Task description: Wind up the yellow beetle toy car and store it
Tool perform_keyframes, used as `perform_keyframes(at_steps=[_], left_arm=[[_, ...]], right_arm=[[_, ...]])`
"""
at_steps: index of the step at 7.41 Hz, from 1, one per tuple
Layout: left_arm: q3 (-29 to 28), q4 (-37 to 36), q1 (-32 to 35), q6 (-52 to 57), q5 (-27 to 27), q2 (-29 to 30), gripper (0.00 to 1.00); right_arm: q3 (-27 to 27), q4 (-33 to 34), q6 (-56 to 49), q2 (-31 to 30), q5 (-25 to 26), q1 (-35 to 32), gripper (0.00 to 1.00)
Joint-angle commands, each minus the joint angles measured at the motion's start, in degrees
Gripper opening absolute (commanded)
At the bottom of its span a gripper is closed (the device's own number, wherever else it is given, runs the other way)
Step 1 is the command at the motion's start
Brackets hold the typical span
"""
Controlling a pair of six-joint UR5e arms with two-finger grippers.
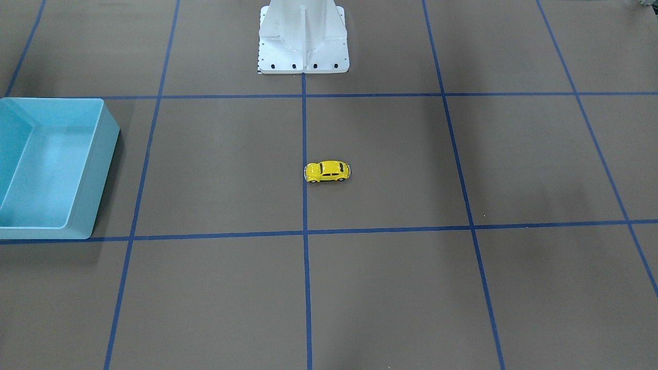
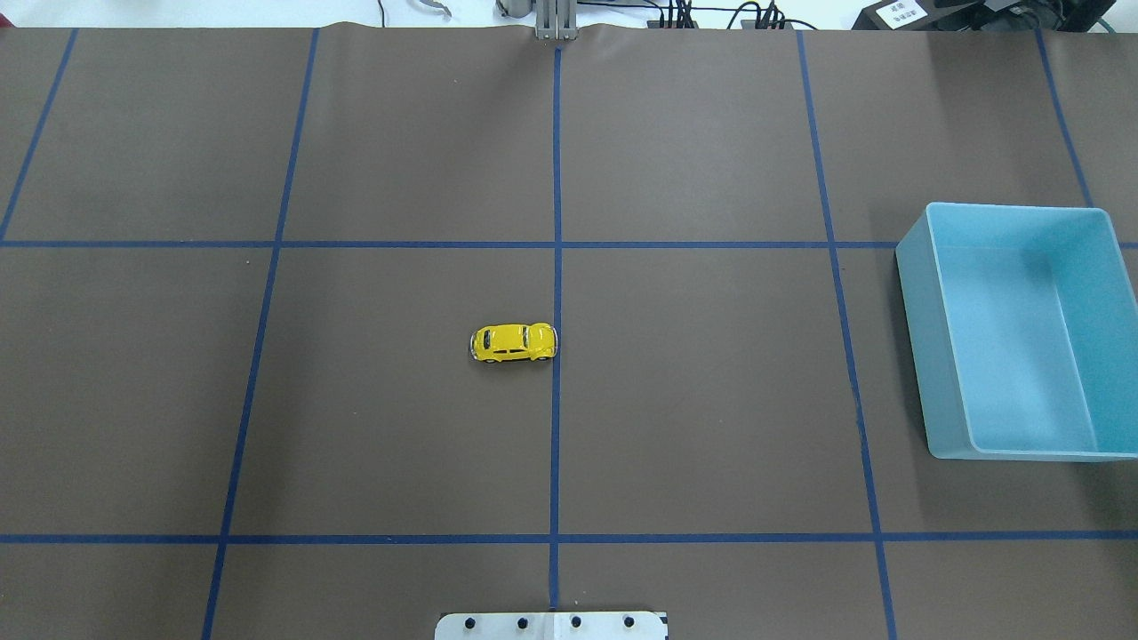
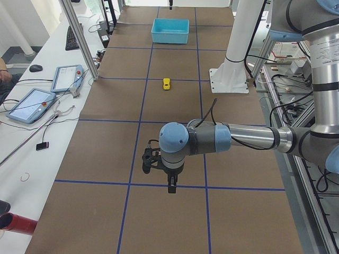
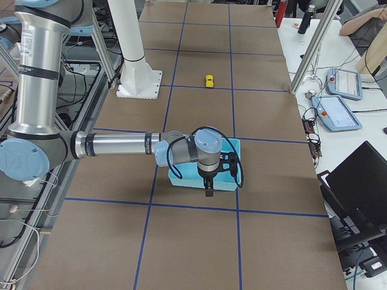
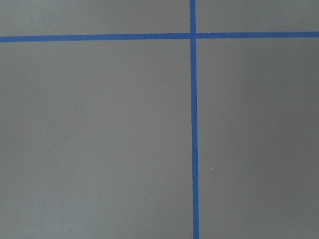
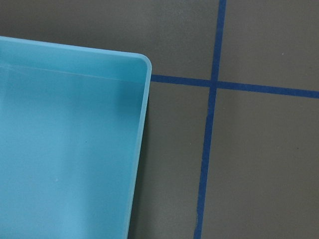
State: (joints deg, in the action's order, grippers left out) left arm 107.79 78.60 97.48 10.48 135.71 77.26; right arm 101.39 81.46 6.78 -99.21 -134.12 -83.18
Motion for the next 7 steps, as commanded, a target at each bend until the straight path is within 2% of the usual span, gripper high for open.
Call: perform_keyframes(at_steps=[1,3,4,7], left_arm=[[-0.21,-0.02,0.43,0.07,0.08,-0.35,1.0],[-0.3,0.07,0.87,0.07,-0.01,-0.35,1.0],[-0.39,0.07,0.87,0.07,-0.1,-0.27,1.0],[-0.12,-0.02,1.4,0.07,0.07,-0.79,1.0]], right_arm=[[-0.93,0.02,0.08,-0.98,0.18,-0.23,1.0],[1.86,0.02,0.96,0.14,-1.14,-0.32,1.0],[-0.47,-0.07,0.87,-0.71,-1.05,-0.32,1.0],[-1.72,0.46,0.96,-0.81,-0.88,-0.32,1.0]])
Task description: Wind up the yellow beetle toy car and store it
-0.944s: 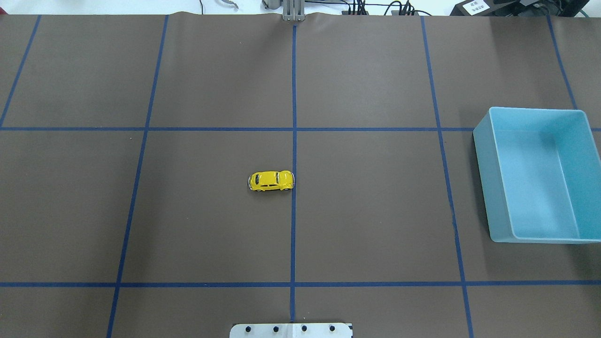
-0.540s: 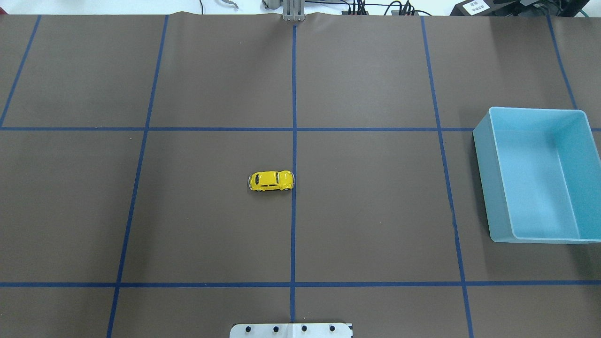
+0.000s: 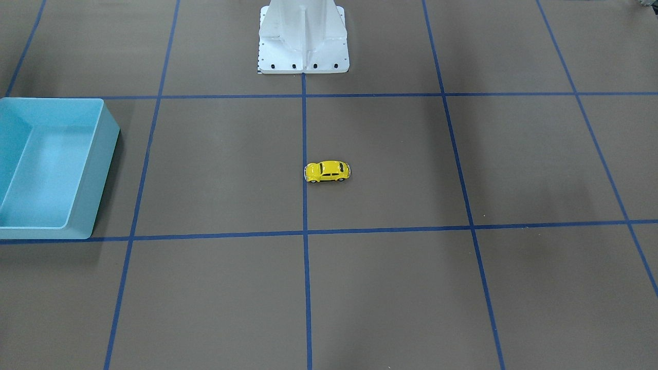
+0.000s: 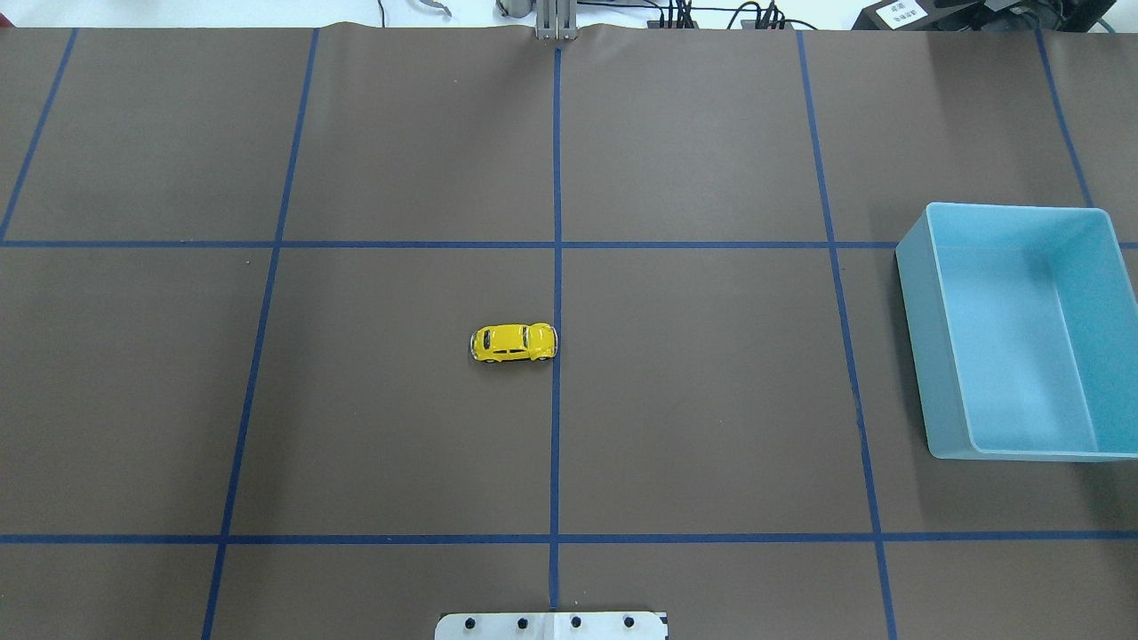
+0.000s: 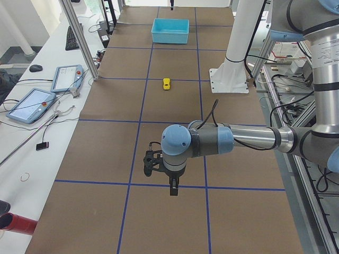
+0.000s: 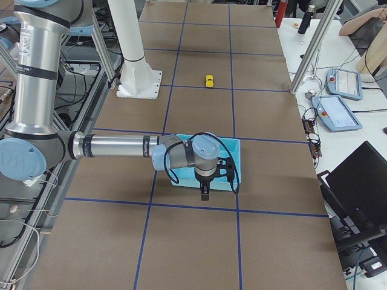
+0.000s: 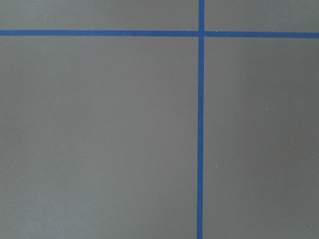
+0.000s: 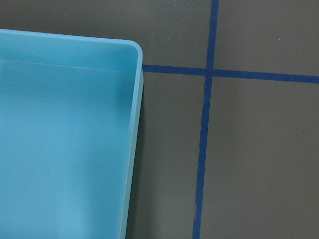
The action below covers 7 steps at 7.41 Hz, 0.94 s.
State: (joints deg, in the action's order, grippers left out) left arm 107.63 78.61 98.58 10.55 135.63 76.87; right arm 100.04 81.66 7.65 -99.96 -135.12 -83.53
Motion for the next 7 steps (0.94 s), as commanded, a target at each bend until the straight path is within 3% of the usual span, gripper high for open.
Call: perform_keyframes(at_steps=[1,2,3,7], left_arm=[[0.21,0.05,0.38,0.0,0.16,-0.58,1.0],[-0.05,0.23,0.38,0.09,0.16,-0.58,1.0],[-0.05,0.58,0.38,0.09,0.16,-0.67,1.0],[0.38,0.32,0.56,0.09,0.07,-0.76,1.0]], right_arm=[[-1.42,0.34,0.26,0.03,0.2,-0.05,1.0],[-1.52,0.34,1.83,0.29,1.07,-0.05,1.0],[-2.04,0.34,2.37,0.99,6.3,0.04,1.0],[-2.49,-0.18,-2.18,1.26,6.62,-0.05,1.0]])
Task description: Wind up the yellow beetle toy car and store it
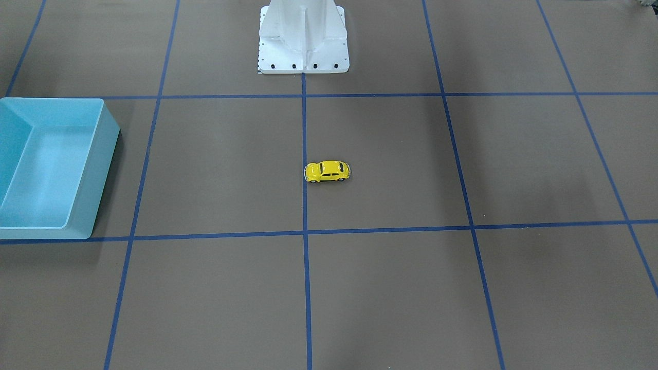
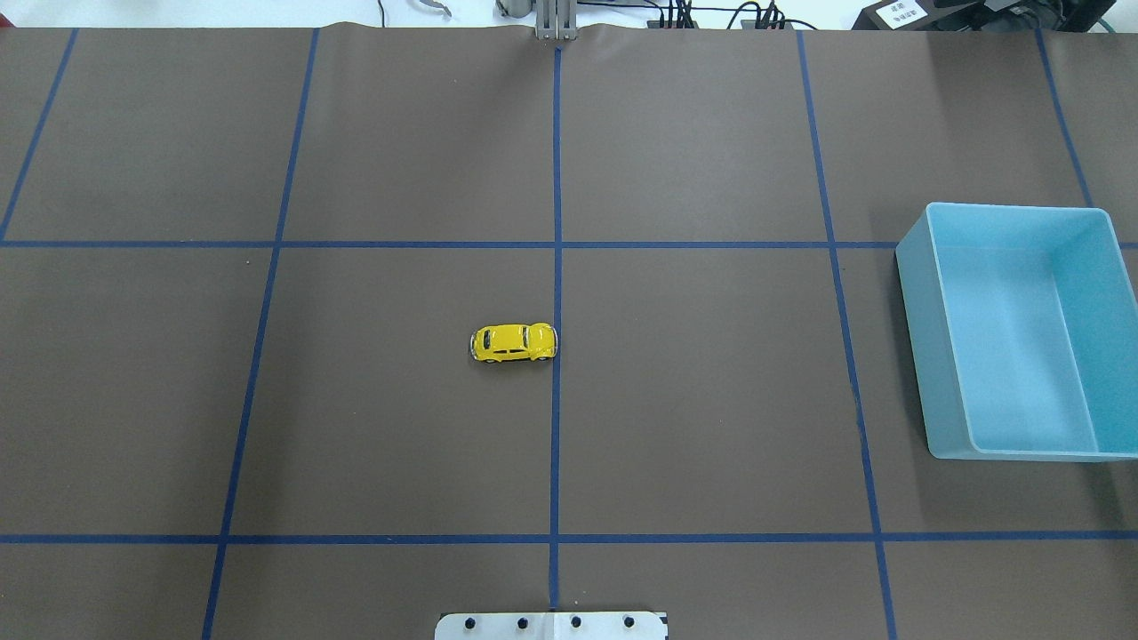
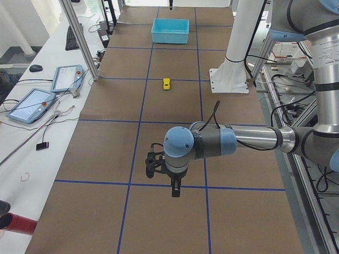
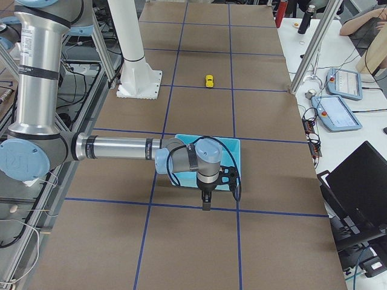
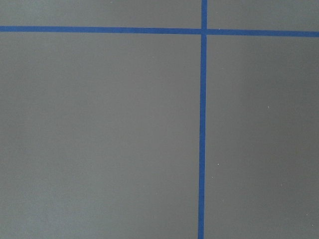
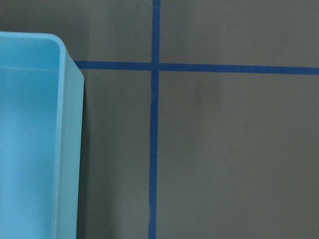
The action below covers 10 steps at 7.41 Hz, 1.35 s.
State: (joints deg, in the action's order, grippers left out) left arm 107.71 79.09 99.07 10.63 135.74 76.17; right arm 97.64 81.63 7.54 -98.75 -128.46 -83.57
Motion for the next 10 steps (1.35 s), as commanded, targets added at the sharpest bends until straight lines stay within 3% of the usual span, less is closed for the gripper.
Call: perform_keyframes(at_steps=[1,2,5,6,7,8,9,10], left_arm=[[0.4,-0.16,0.16,0.0,-0.03,0.04,1.0],[0.48,-0.16,0.25,0.0,0.05,-0.05,1.0],[0.57,-0.51,0.16,0.0,0.06,0.12,1.0],[0.4,-0.43,0.16,0.0,0.06,-0.14,1.0],[0.31,-0.34,0.16,0.0,0.06,-0.14,1.0],[0.31,-0.34,0.16,0.0,0.06,-0.14,1.0],[0.31,-0.43,0.16,0.0,0.06,-0.14,1.0],[0.31,-0.43,0.25,0.0,0.06,-0.14,1.0]], right_arm=[[-0.17,0.02,-2.0,-0.13,-0.03,-0.02,1.0],[0.0,-0.07,-2.0,-0.13,-0.3,0.07,1.0],[2.71,1.85,-1.12,9.06,5.64,15.14,1.0],[5.16,10.65,-0.95,14.67,8.46,18.5,1.0],[4.32,24.14,-1.03,25.16,11.97,23.66,1.0],[4.14,33.76,-1.03,33.36,14.27,24.15,1.0],[5.53,33.51,-1.03,35.27,13.77,24.94,1.0],[6.84,29.15,-0.86,35.9,12.37,26.42,1.0]])
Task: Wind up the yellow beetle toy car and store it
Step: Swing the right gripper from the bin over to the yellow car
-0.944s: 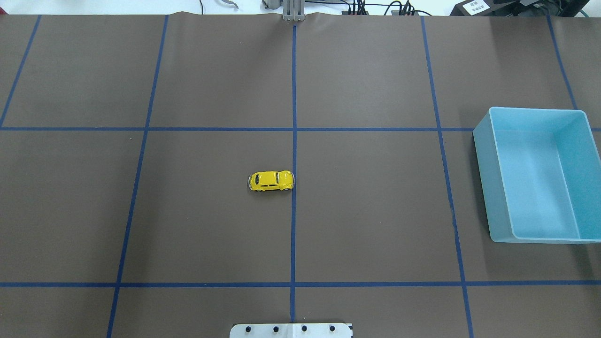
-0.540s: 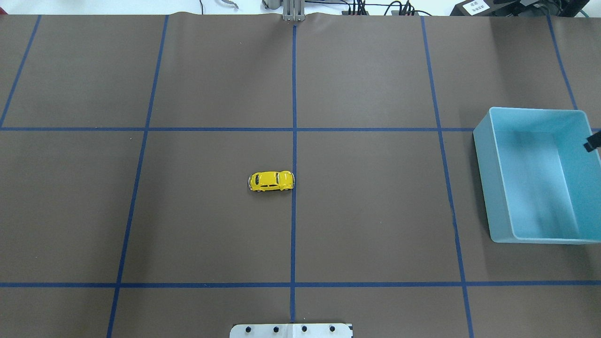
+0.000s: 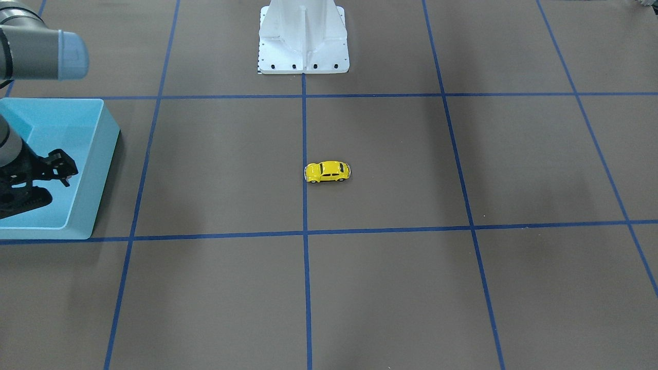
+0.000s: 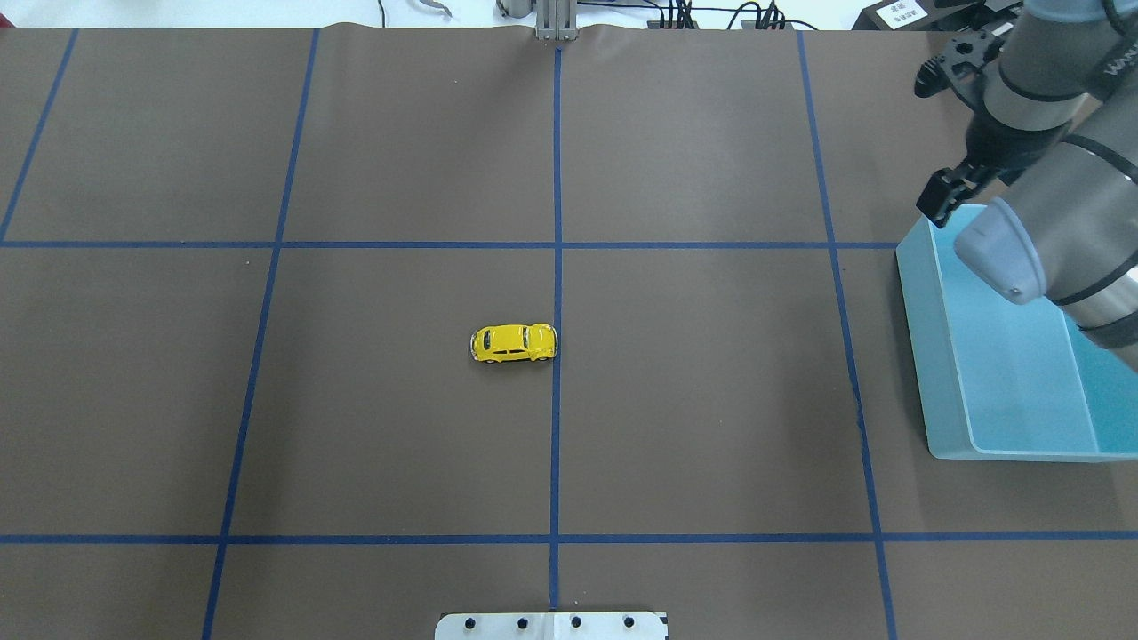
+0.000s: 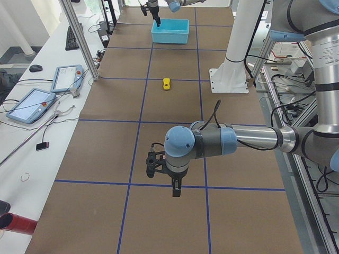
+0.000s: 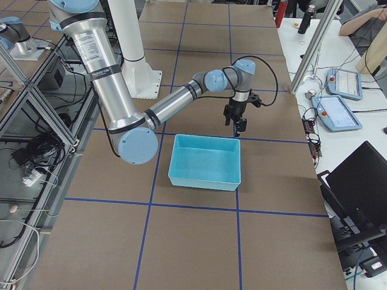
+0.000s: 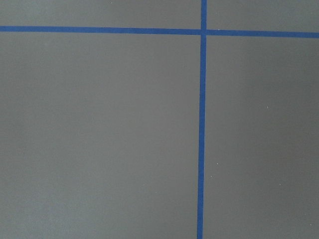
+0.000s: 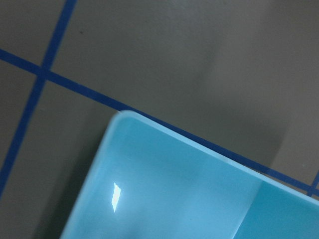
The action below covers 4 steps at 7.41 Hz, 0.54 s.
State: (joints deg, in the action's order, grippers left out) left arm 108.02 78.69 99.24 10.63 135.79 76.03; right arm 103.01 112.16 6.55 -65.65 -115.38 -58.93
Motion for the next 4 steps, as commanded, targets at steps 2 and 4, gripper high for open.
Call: perform_keyframes(at_steps=[2,4], left_arm=[[-0.01,-0.03,-0.01,-0.09,0.0,-0.01,1.0],[-0.01,-0.03,0.07,-0.09,-0.09,-0.09,1.0]], right_arm=[[2.9,-6.13,-0.21,3.77,-2.75,2.76,1.0],[3.25,-10.47,-0.14,7.44,-1.97,6.69,1.0]])
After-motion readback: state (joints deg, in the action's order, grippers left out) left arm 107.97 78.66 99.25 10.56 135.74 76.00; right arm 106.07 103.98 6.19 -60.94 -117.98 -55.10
